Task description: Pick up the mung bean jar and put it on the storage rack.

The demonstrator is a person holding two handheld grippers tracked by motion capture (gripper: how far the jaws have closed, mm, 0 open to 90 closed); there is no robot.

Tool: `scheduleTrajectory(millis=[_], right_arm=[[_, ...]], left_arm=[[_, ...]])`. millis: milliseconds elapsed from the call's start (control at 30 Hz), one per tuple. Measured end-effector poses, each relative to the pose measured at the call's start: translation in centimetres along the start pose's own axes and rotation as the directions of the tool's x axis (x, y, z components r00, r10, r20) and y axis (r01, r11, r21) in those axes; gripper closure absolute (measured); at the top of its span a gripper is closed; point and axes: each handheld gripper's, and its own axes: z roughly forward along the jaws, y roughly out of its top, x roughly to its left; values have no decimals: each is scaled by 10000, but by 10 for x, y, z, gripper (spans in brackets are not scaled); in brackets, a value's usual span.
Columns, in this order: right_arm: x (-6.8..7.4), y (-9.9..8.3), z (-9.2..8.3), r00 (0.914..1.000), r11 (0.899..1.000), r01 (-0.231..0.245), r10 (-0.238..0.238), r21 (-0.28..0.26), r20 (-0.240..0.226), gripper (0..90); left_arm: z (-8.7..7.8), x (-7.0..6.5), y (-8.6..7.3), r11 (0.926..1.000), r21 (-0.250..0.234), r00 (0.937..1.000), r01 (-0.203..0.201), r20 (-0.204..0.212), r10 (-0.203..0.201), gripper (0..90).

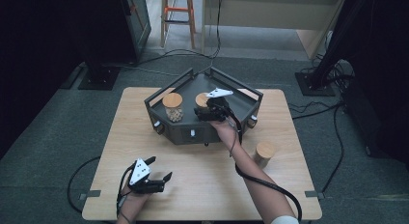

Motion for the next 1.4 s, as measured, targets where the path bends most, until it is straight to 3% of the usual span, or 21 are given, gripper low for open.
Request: scheduleTrajectory(millis=[267,467,667,1233,1400], right_arm=[[-1,1,0,10000,10000,37,-37,60,-25,248],[-2,0,-3,9998,9999,75,-77,-98,-186,145],[9,-1,-6,9985,9986,522,-521,-62,159,75],[2,-18,-21,9996,9993,274,-274,-238,-2,57],[7,-23,-27,9989,9989,447,-445,-152,170,57]], left_arm=[[0,0,1,10000,76,10000,-41,-2,41,111],[0,0,1,10000,86,10000,-40,-4,40,111],[0,-1,1,10000,88,10000,-47,-2,47,111],[0,-1,1,9999,79,9999,-85,-78,86,111],[0,-2,1,9999,79,9999,-81,-71,81,111]])
